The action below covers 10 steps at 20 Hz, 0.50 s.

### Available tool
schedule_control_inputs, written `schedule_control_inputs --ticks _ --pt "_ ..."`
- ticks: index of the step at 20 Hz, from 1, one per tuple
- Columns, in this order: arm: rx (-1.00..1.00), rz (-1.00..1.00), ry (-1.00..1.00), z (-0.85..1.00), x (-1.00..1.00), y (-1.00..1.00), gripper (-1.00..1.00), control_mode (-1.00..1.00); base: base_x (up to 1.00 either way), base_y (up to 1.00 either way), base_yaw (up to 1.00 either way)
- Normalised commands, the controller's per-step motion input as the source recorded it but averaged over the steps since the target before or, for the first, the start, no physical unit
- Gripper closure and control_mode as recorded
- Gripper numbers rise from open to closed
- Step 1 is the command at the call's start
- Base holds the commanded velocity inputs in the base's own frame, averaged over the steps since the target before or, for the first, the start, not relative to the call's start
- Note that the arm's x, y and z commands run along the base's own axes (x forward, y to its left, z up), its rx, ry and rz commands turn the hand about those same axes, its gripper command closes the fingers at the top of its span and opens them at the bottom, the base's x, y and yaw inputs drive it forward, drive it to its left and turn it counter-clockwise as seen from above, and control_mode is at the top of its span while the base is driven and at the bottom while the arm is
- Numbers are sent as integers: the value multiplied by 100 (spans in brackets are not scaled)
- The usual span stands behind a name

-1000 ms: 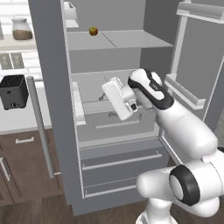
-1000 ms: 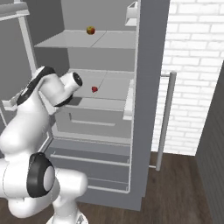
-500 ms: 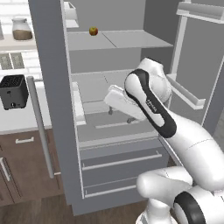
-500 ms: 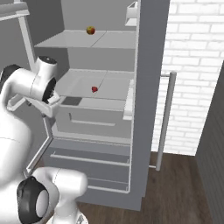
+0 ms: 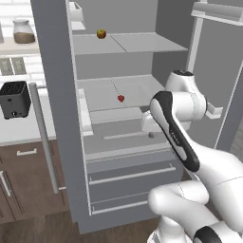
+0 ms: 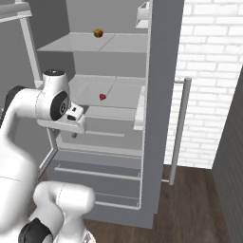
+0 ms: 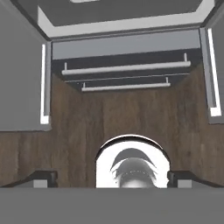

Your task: Take the strawberry from the fridge and place it on top of the pancake, located on the dining counter.

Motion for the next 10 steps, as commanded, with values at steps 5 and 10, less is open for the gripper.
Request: schedule_control_inputs --ticks 5,10 --pt "-9 34 -19 -55 10 -69 -100 -100 0 0 0" --pt "-9 16 -2 -26 -8 -38 -100 -100 0 0 0"
